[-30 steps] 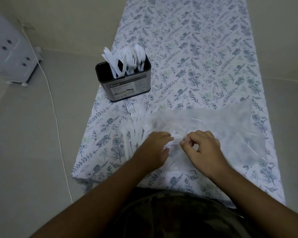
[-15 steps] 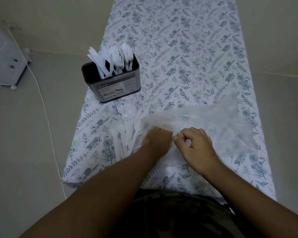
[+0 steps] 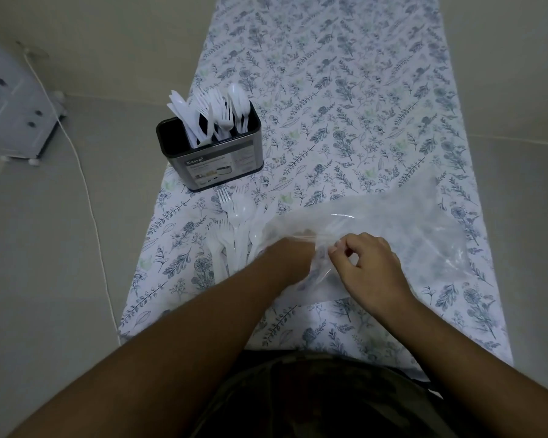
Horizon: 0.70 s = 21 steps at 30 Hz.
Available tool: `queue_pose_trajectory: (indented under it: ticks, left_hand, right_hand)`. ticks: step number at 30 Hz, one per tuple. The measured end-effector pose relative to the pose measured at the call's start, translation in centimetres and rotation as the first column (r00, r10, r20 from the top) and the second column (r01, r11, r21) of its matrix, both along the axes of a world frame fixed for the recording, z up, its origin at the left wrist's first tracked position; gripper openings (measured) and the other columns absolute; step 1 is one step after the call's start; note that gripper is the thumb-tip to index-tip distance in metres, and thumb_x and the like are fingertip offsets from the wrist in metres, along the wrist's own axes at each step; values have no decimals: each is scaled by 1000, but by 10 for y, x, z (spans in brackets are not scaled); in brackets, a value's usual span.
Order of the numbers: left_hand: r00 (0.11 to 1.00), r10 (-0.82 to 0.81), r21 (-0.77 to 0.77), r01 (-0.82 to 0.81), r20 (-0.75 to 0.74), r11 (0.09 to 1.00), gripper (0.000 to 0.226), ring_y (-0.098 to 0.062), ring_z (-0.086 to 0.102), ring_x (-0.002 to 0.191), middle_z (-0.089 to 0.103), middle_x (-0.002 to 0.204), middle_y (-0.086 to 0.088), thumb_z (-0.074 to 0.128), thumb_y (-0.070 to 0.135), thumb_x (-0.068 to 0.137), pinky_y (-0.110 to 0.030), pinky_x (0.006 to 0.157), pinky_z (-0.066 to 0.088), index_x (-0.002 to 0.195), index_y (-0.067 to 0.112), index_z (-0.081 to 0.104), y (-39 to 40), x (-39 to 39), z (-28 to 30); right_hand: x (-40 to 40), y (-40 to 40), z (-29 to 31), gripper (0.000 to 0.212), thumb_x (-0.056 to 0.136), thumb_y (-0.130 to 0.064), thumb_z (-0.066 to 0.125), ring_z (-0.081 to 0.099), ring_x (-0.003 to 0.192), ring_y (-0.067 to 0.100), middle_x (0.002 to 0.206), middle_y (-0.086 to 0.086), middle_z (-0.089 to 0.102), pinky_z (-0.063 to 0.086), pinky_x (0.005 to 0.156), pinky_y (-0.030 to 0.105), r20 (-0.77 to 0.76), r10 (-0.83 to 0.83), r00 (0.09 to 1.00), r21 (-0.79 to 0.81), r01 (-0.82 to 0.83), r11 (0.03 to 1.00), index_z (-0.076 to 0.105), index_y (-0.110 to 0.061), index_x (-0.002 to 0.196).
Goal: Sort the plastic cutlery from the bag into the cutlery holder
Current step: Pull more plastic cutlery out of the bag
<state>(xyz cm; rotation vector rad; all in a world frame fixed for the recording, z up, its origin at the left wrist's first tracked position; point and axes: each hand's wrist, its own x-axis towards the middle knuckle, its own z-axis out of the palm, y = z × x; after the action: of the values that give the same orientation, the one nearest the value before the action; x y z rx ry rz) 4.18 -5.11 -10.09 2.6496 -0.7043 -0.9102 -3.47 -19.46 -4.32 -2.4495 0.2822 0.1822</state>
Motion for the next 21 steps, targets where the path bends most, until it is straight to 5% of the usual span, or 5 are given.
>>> queue_pose_trajectory:
  ticks: [4, 7, 10, 16, 21]
  left_hand:
    - [997, 59, -90, -63, -45, 994, 42, -27, 62, 95, 61, 100, -10, 32, 32, 103, -38, 87, 51, 113, 1, 58, 8, -1, 13]
    - [972, 207, -175, -225, -112, 958, 19, -14, 53, 75, 54, 89, -2, 41, 25, 104, -30, 62, 44, 109, 9, 49, 19, -11, 26]
    - [938, 299, -198, -331, -175, 923, 13, -8, 46, 69, 49, 82, 1, 40, 25, 105, -25, 55, 34, 104, 13, 44, 38, -21, 37]
    - [883, 395, -165, -442, -255, 882, 26, -21, 60, 96, 60, 109, -8, 37, 29, 106, -39, 84, 51, 120, 9, 46, 82, -42, 52]
    - [836, 467, -167, -524, -288, 835, 36, -20, 54, 115, 55, 131, -8, 35, 33, 107, -32, 95, 44, 135, 11, 41, 110, -55, 49]
  right_hand:
    - [3, 1, 3, 11, 95, -42, 55, 50, 96, 15, 91, -14, 59, 46, 87, 44, 41, 9, 999, -1, -9, 1000, 62, -33, 95]
    - [5, 1, 6, 20, 93, -36, 61, 40, 98, 11, 97, -11, 53, 41, 87, 38, 66, 6, 998, -29, -5, 1000, 61, -30, 113]
    - [9, 1, 7, 25, 92, -35, 62, 39, 107, 14, 105, -7, 51, 37, 88, 35, 89, -7, 996, -35, 10, 999, 59, -30, 116]
    - [18, 3, 4, 36, 89, -33, 66, 34, 121, 19, 126, 0, 46, 37, 100, 39, 104, -8, 995, -76, 16, 997, 54, -27, 122]
    - [23, 3, -5, 57, 88, -29, 67, 30, 138, 29, 151, 6, 39, 30, 112, 50, -7, 114, 993, -198, -113, 974, 49, -29, 142]
